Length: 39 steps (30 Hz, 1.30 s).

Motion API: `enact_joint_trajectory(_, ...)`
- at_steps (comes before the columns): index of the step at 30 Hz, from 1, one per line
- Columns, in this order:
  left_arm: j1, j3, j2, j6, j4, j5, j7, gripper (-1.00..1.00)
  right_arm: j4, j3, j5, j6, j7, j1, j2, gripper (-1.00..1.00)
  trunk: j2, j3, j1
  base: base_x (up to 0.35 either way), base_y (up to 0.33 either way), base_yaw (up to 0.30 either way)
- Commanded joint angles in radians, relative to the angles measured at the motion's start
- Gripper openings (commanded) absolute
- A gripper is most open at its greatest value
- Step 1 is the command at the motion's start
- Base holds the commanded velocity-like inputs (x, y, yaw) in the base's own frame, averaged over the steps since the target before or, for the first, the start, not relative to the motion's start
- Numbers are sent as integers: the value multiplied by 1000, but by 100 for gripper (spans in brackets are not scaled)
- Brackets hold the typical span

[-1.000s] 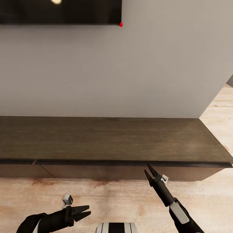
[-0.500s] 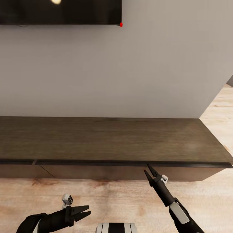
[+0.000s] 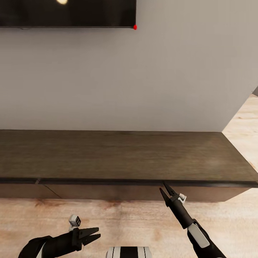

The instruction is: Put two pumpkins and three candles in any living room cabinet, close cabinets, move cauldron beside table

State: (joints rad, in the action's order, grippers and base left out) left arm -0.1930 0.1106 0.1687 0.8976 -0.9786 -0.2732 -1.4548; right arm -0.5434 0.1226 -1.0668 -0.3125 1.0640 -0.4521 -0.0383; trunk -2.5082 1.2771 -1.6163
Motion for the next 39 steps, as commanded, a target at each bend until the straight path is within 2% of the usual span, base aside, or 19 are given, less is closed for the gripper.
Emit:
enact_joint_trajectory(1,0,0,0,11,0,-1,-3,100,0,0,-7,-10,2,0,0,100,0,1,0,41,17,0)
enact_joint_trajectory(10,0,0,1,11,0,-1,-3,100,0,0,-7,-11,2,0,0,100,0,1,0,8,3,0)
enact_joint_trajectory(11,0,0,1,11,0,-1,-3,100,0,0,-7,-11,2,0,0,-100,0,1,0,0,0,0)
enact_joint_trajectory(39,0,0,0,11,1,-1,-3,100,2,2,-9,-5,2,0,1,-100,0,1,0,0,0,0)
